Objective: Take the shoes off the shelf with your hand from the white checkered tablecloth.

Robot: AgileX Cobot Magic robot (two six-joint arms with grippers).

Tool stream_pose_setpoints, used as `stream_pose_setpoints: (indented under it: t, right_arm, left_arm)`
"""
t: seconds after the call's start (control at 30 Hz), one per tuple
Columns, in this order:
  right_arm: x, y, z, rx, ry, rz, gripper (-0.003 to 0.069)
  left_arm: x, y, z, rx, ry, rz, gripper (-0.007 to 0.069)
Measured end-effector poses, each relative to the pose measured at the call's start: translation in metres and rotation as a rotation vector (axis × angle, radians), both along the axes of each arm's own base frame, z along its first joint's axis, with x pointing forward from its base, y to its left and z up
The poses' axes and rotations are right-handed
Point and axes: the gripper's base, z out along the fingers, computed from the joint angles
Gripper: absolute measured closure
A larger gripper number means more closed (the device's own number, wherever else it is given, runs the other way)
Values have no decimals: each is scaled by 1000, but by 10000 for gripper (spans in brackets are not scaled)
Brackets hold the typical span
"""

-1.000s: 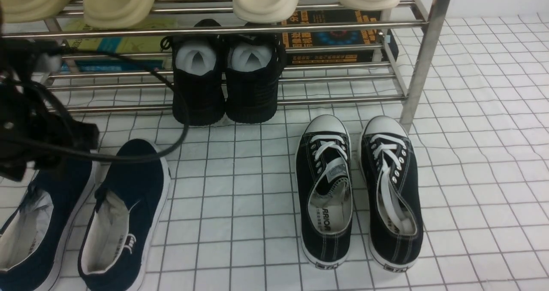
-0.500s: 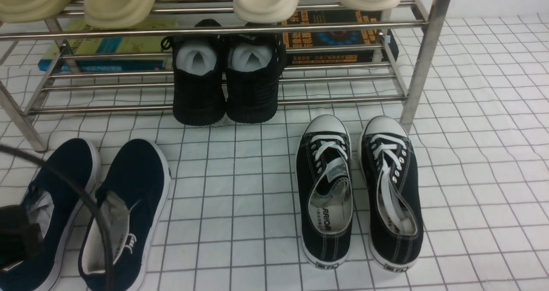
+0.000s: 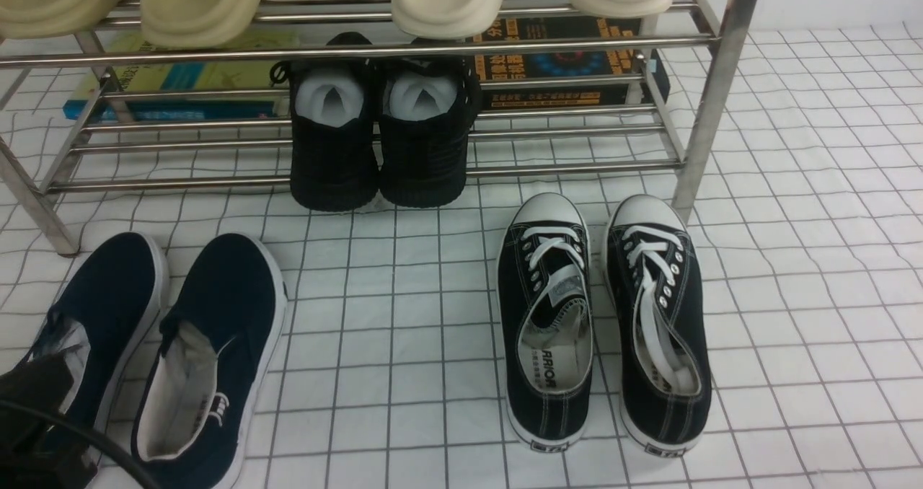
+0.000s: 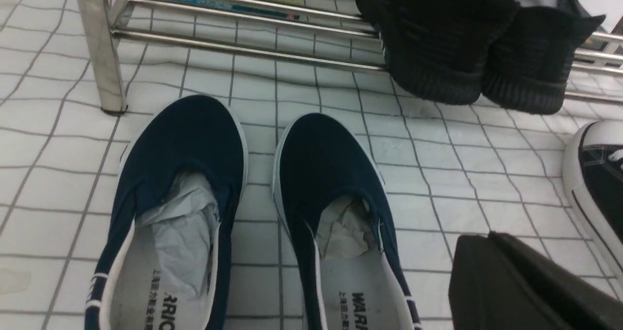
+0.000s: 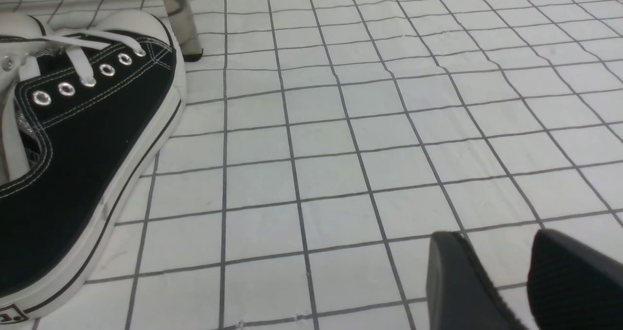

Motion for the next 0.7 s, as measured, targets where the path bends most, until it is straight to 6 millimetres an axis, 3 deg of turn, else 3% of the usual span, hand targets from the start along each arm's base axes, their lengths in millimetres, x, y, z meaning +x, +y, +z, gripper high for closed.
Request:
stream_pose_setpoints:
  t: [0.33, 0.53, 0.7]
  right_arm:
    - [0, 0, 0, 0, 0, 0, 418]
    - [0, 0, 0, 0, 0, 0, 418]
    - [0, 0, 0, 0, 0, 0, 418]
  left_arm:
    - [-8, 4, -16, 47, 37, 16, 606]
    - [-25, 13, -43, 54, -27, 113, 602]
    - [-29, 16, -77, 70, 1, 160, 594]
